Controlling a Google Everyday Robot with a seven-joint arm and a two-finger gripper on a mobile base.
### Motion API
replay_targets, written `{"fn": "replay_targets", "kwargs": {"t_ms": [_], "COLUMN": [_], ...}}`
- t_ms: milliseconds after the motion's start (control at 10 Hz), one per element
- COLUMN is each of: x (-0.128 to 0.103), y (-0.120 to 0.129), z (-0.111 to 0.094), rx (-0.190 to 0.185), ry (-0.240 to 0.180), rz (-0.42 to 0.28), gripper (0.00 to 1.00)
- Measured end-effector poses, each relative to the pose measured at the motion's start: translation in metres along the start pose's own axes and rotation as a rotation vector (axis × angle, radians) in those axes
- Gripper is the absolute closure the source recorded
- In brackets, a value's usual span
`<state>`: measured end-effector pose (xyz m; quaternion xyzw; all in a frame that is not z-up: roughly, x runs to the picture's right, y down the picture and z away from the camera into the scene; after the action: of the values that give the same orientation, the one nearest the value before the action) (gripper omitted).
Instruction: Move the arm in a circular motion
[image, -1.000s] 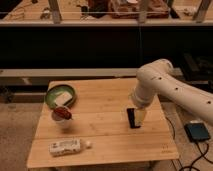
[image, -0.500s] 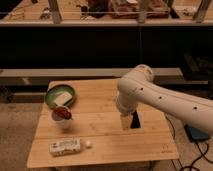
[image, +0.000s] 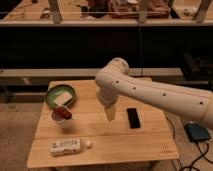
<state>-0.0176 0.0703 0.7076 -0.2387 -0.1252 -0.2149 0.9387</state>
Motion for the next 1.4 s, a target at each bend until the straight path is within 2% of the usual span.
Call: {"fn": "replay_targets", "kwargs": {"t_ms": [200, 400, 700, 900, 1100, 1200, 1400], "x": [0.003, 0.021, 0.040, 0.058, 0.087, 0.095, 0.126], "y": [-0.019, -0.044, -0.079, -0.074, -0.042, -0.034, -0.011], "z": [0.005, 0.012, 0.023, 0.022, 0.016, 0.014, 0.007], "rx": [0.002, 0.000, -0.033, -0.049, -0.079, -0.085, -0.101], "ry": [0.005, 0.005, -0.001, -0.016, -0.034, -0.038, -0.052], "rz": [-0.022, -0.039, -0.043, 0.013, 0.092, 0.113, 0.176], "gripper": [0.20, 0.20, 0.20, 0.20, 0.20, 0.20, 0.20]}}
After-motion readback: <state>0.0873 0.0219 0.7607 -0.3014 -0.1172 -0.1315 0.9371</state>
